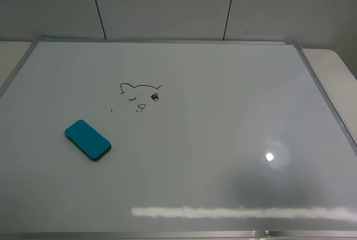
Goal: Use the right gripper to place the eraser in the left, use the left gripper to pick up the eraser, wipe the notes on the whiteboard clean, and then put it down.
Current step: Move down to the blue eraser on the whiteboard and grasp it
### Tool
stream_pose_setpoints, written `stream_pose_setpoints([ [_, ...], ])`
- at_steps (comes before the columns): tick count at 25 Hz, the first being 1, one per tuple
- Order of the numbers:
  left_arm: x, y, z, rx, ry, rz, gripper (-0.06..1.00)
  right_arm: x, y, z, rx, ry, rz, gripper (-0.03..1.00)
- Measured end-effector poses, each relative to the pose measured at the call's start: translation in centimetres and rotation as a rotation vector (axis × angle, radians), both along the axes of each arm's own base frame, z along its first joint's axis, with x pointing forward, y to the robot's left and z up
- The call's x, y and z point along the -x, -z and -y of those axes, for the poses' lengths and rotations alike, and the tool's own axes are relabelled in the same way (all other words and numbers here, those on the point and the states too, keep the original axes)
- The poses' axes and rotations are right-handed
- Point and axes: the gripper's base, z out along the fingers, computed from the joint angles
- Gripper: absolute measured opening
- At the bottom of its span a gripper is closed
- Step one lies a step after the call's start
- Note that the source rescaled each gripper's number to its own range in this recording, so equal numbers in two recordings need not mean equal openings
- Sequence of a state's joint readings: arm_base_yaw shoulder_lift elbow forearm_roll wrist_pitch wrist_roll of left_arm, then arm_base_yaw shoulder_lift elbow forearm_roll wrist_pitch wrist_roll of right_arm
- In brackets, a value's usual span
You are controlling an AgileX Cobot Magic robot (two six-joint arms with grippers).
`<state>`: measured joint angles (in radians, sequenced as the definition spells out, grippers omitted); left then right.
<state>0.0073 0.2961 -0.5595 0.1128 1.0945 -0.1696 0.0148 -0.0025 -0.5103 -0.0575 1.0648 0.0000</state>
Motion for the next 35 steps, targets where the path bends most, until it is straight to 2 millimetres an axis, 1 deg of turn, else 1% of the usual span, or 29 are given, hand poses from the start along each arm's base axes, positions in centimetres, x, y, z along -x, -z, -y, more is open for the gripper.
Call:
stream_pose_setpoints([
  [2, -1.6, -0.5, 0.0, 0.029, -0.021, -0.094, 0.98, 0.0, 0.0, 0.0, 0.000, 0.000, 0.000, 1.00],
  [5, -4.5, -1.1, 0.1, 0.071, -0.063, -0.237, 0.98, 0.0, 0.0, 0.0, 0.000, 0.000, 0.000, 1.00],
  [8, -7.2, -0.7, 0.2, 0.141, -0.130, -0.321, 0.98, 0.0, 0.0, 0.0, 0.000, 0.000, 0.000, 1.00],
  [12, -10.4, 0.5, 0.5, 0.240, -0.207, -0.336, 0.98, 0.0, 0.0, 0.0, 0.000, 0.000, 0.000, 1.00],
  [16, -13.0, 1.6, 1.2, 0.351, -0.230, -0.330, 0.98, 0.0, 0.0, 0.0, 0.000, 0.000, 0.000, 1.00],
  [20, -14.8, 2.7, 1.8, 0.418, -0.231, -0.348, 0.98, 0.0, 0.0, 0.0, 0.000, 0.000, 0.000, 1.00],
  [24, -16.3, 4.1, 3.7, 0.426, -0.211, -0.380, 0.98, 0.0, 0.0, 0.0, 0.000, 0.000, 0.000, 1.00],
  [29, -17.6, 6.5, 6.3, 0.350, -0.293, -0.419, 0.98, 0.0, 0.0, 0.0, 0.000, 0.000, 0.000, 1.00],
  [32, -18.0, 7.8, 7.8, 0.309, -0.372, -0.412, 0.98, 0.0, 0.0, 0.0, 0.000, 0.000, 0.000, 1.00],
  [35, -18.3, 8.9, 9.0, 0.273, -0.406, -0.399, 0.98, 0.0, 0.0, 0.0, 0.000, 0.000, 0.000, 1.00],
])
